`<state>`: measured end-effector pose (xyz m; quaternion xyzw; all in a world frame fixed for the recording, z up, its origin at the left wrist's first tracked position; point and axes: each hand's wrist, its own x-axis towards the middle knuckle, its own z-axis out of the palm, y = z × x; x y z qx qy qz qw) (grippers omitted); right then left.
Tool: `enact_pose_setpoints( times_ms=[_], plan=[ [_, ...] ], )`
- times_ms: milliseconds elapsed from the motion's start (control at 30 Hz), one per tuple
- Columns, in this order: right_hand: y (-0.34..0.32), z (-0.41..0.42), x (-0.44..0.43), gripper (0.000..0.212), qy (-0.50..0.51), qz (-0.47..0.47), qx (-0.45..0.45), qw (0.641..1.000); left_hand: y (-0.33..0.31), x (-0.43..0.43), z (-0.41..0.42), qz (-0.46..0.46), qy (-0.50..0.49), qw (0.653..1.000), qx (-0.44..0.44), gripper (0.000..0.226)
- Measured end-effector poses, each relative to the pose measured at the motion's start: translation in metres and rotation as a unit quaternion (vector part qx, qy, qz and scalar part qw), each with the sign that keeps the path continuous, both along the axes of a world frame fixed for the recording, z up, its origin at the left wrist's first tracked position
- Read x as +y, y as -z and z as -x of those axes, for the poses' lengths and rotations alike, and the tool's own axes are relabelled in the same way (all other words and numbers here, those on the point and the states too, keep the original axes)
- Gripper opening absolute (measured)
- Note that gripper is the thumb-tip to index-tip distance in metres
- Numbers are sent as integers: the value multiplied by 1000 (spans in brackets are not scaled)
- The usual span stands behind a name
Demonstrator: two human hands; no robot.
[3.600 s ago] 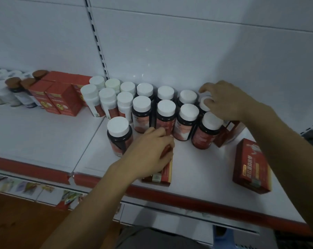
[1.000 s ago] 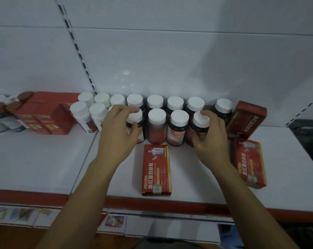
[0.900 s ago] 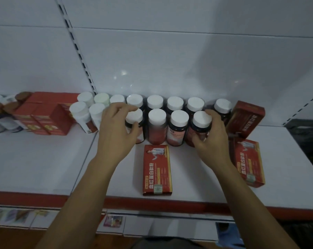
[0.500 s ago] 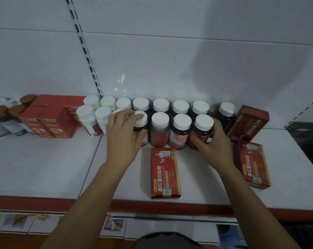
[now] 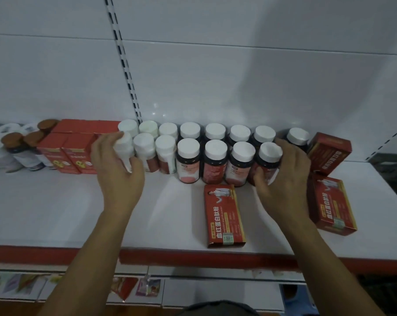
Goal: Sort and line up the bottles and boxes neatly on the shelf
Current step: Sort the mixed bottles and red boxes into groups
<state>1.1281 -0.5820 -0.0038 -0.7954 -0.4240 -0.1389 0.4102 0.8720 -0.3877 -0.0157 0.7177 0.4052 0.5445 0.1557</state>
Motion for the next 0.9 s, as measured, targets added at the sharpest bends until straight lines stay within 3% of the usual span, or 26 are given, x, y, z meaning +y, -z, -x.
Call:
enact_pose_setpoints(
  times_ms=[100, 167, 300, 433, 900],
  plan=[
    [-26, 30, 28, 51, -87, 15, -87, 992, 8, 28, 13, 111, -42, 993, -23, 63],
    [-40, 50, 58, 44, -148, 43, -121, 981, 15, 39, 14, 161, -15, 986, -39, 61],
    [-49, 78, 121, 51, -224, 174, -125, 951, 30, 40, 13, 264, 68, 960, -69, 65],
    [-42, 83, 156, 58, -196, 257, -134, 937, 40, 35, 10, 236, 50, 970, -25, 50],
    [-40, 77, 158, 60, -195, 255, -124, 939, 50, 39, 7, 191, 24, 981, 21, 49]
  ],
)
